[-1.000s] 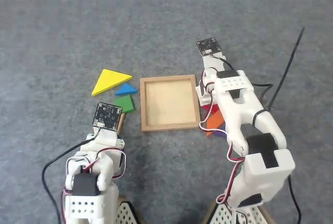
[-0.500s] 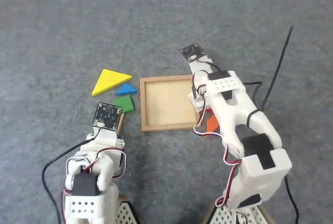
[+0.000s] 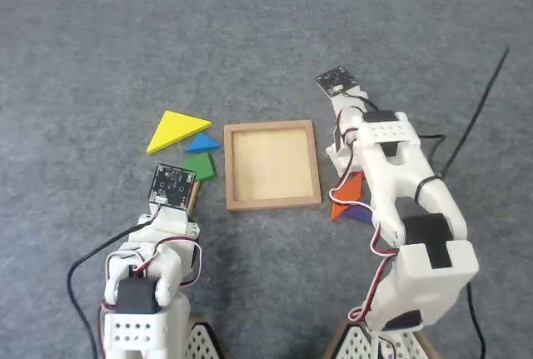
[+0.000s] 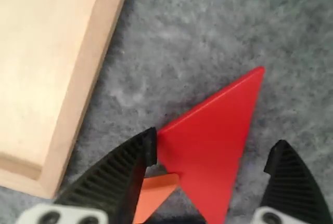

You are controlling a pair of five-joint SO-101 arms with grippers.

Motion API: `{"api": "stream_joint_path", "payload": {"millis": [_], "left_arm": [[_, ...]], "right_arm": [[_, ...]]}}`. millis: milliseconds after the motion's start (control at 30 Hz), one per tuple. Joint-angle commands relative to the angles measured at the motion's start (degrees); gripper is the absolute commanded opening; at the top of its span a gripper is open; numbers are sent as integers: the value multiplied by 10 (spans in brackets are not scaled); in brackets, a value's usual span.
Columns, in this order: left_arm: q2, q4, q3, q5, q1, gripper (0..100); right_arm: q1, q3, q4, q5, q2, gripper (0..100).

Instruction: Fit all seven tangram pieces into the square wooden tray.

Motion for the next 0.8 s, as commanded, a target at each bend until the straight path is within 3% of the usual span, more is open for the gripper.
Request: {"api": "stream_joint_path", "payload": {"millis": [0,200,400,767], "left_arm": [[-9,1,-8,0,3,13],[-9,1,-8,0,3,13],[-9,1,-8,0,3,13],[-9,1,-8,0,3,13]], "right_arm": [[11,-12,7,6,0,348],[7,-13,15,6,-24,350],[-15,-41,100,-8,-36,351],[-14,-56,89,-4,4,351]]}}
